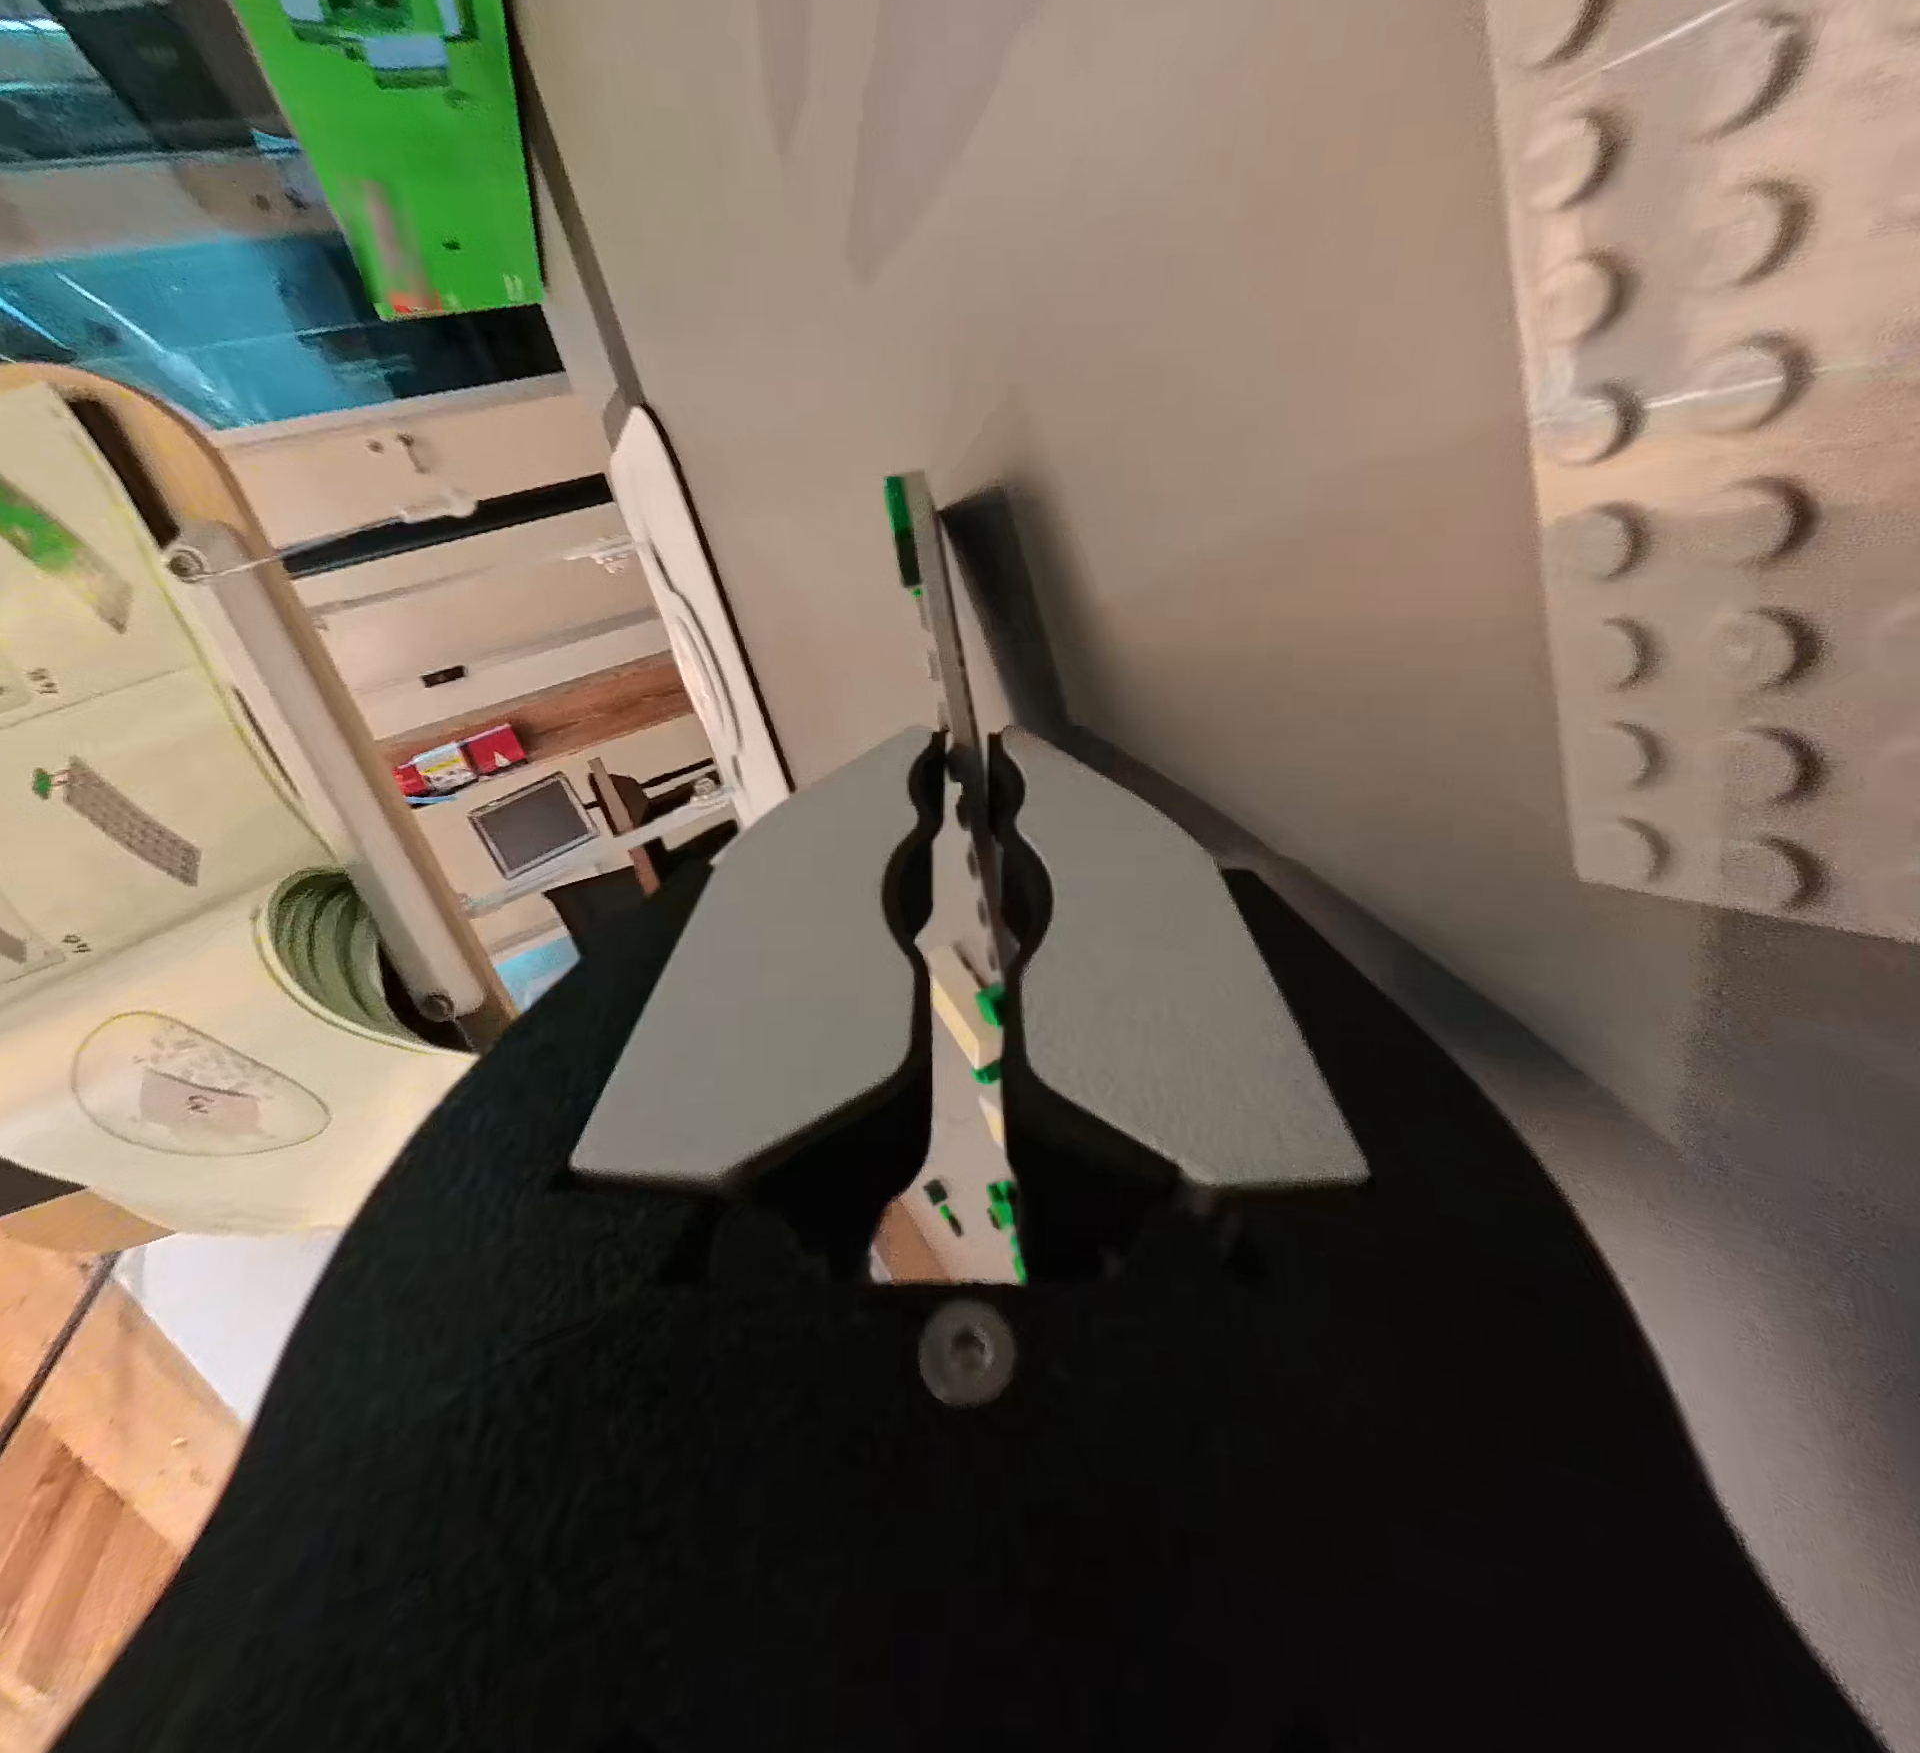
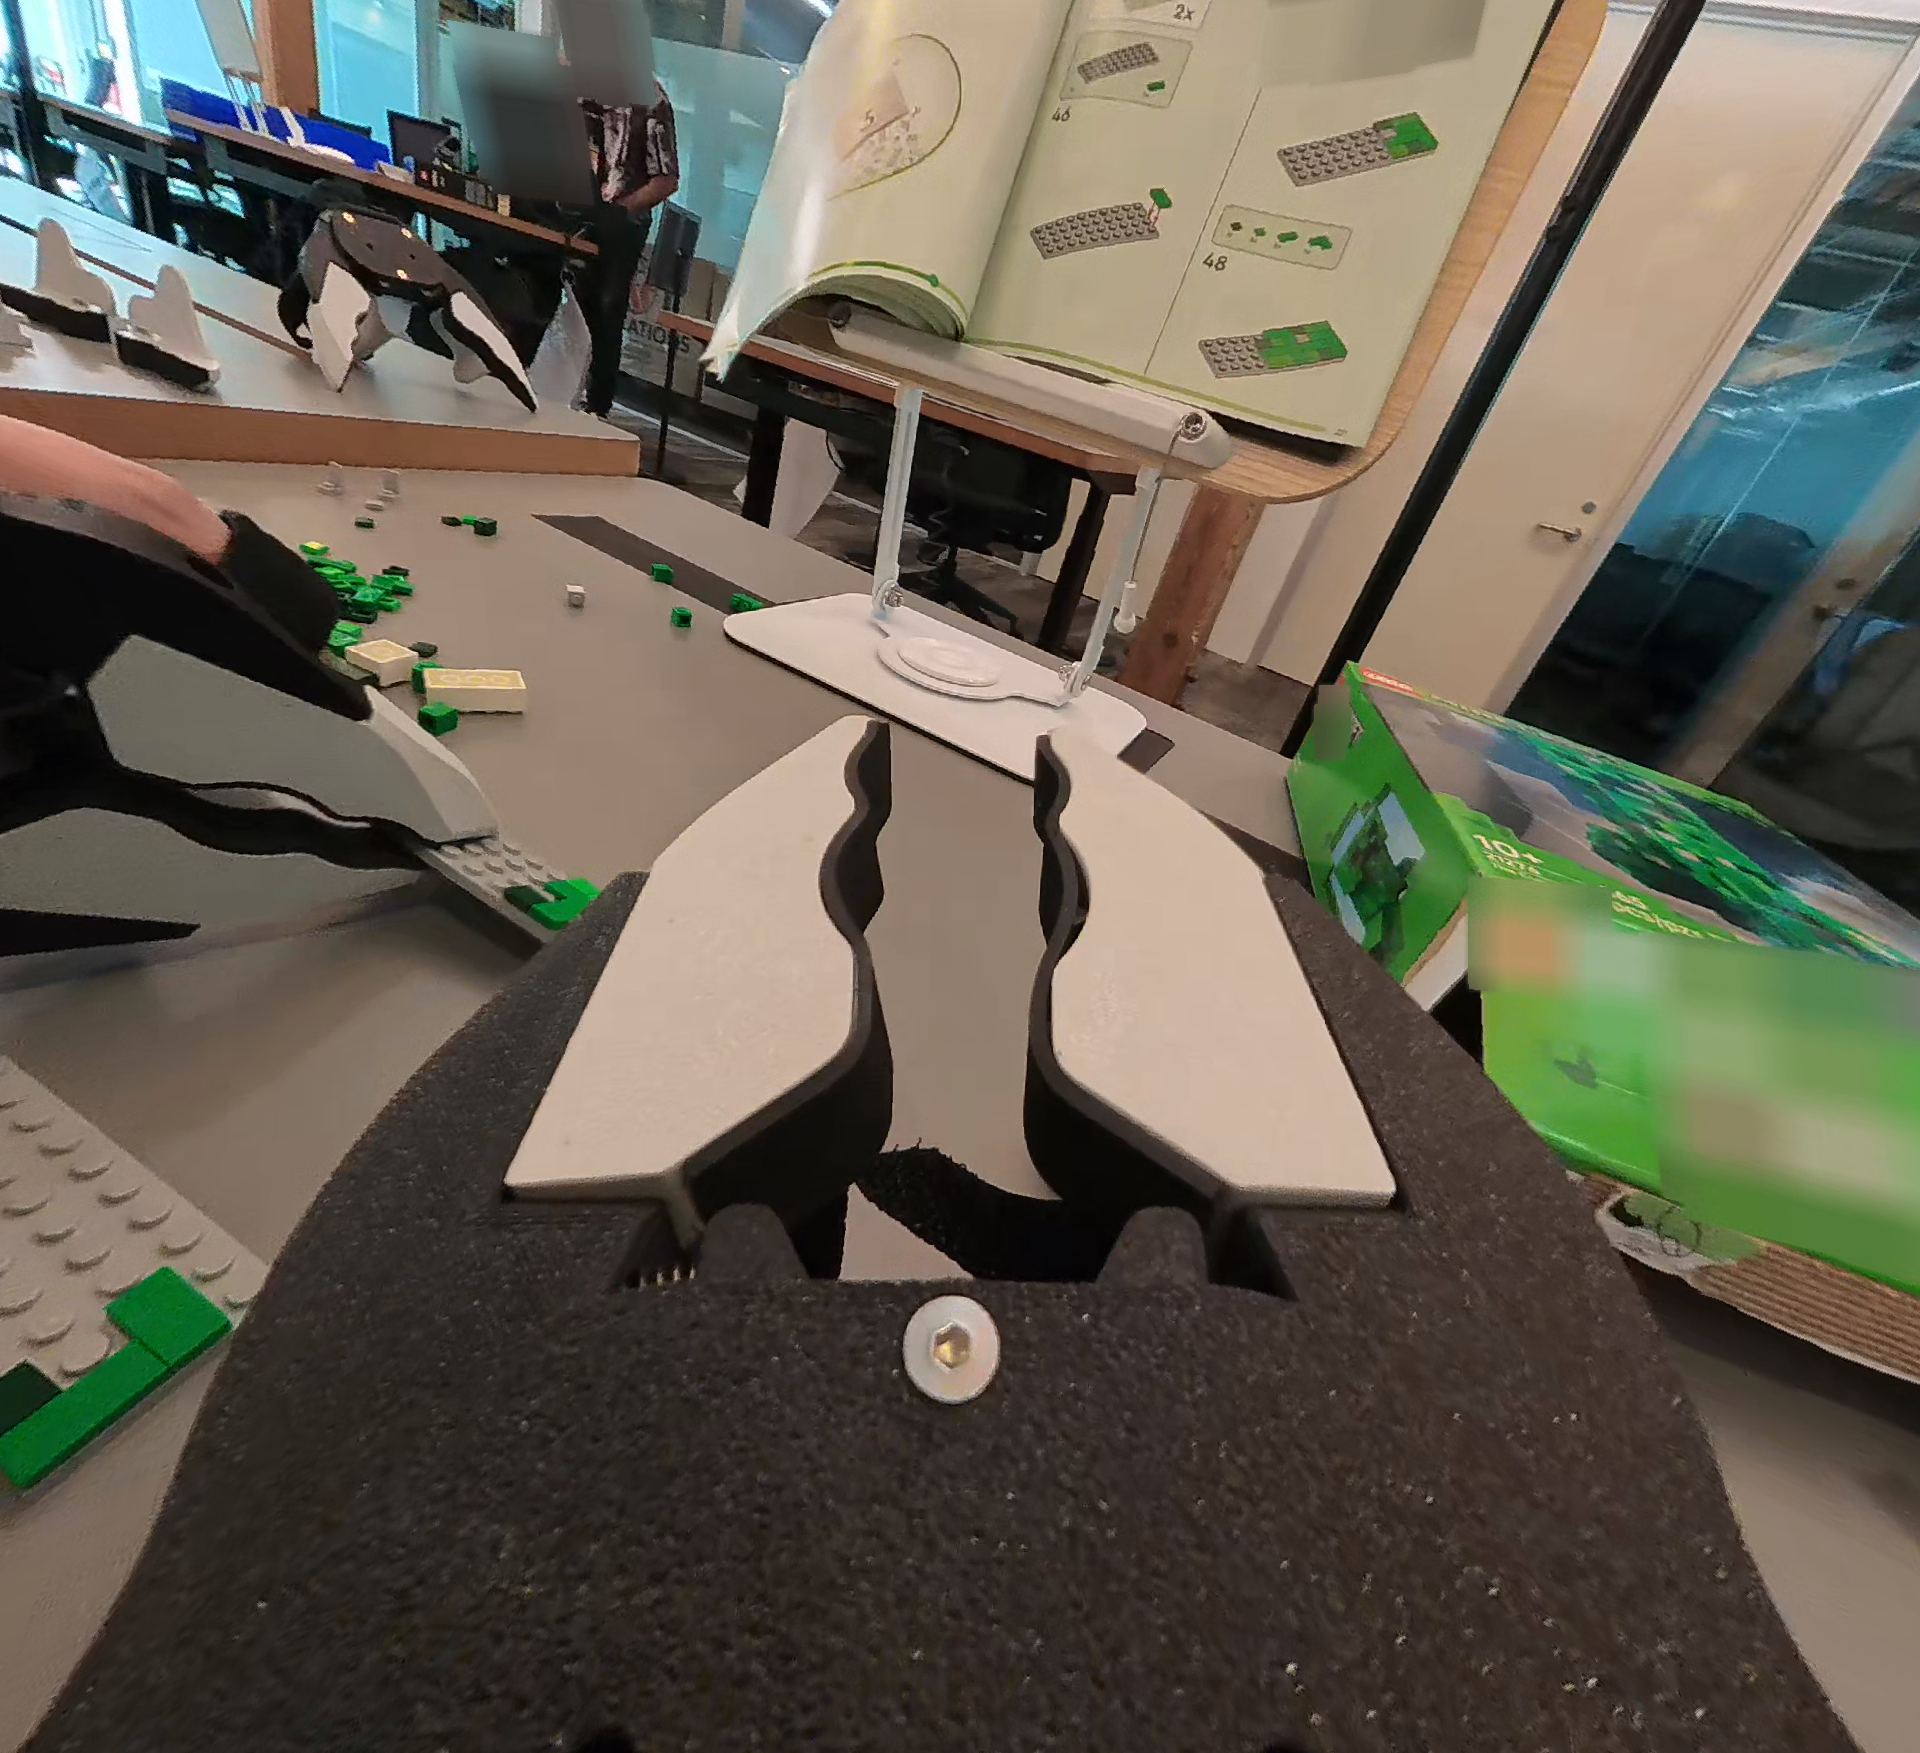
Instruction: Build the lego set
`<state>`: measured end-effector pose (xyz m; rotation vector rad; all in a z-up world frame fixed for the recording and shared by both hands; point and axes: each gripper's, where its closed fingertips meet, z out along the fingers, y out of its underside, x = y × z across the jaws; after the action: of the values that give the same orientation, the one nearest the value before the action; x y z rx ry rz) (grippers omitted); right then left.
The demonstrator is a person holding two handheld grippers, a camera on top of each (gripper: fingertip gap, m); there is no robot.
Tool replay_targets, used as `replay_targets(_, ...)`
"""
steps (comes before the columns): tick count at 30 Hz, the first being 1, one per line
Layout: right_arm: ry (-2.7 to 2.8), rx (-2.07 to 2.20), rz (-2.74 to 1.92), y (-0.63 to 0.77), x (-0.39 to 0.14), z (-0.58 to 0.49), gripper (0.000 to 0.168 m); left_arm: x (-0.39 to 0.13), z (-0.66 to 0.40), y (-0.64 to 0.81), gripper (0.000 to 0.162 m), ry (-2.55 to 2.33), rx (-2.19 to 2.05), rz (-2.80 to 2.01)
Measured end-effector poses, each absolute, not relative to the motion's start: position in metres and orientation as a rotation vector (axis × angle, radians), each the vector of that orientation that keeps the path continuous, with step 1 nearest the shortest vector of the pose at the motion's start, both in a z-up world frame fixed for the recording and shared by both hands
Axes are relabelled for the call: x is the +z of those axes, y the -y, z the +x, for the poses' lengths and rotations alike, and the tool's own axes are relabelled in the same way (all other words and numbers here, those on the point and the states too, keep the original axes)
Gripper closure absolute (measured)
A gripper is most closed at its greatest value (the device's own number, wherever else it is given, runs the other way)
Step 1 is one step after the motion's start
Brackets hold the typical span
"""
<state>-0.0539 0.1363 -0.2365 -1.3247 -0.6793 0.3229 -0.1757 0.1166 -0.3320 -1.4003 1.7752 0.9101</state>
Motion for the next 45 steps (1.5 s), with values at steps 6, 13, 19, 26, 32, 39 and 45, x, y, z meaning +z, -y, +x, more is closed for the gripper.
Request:
replay_targets(6, 0.687, 0.32, -1.293, -0.136, -0.234, -0.056, 0.151, -0.336, -0.166, -0.106, 0.148, -1.846, 0.847, -1.435)
replay_targets(13, 0.703, 0.31, -1.278, -0.136, -0.234, -0.057, 0.151, -0.331, -0.162, -0.098, 0.126, -1.92, 0.759, -1.56)
replay_targets(19, 0.71, 0.305, -1.249, -0.133, -0.231, -0.057, 0.151, -0.325, -0.175, -0.085, 0.114, -1.993, 0.576, -1.809)
replay_targets(26, 0.696, 0.327, -1.227, -0.13, -0.228, -0.054, 0.151, -0.297, -0.198, -0.065, 0.105, -1.752, 0.181, -2.03)
replay_targets(32, 0.741, 0.369, -1.271, -0.127, -0.235, -0.063, 0.155, -0.224, -0.251, -0.039, 0.111, -1.04, -0.128, -1.99)
replay_targets(39, 0.784, 0.357, -1.262, -0.123, -0.237, -0.069, 0.157, -0.214, -0.351, 0.008, 0.129, -0.485, 0.02, -1.939)
replay_targets(45, 0.811, 0.331, -1.256, -0.121, -0.239, -0.072, 0.157, -0.258, -0.372, 0.003, 0.131, -0.44, 0.001, -2.048)
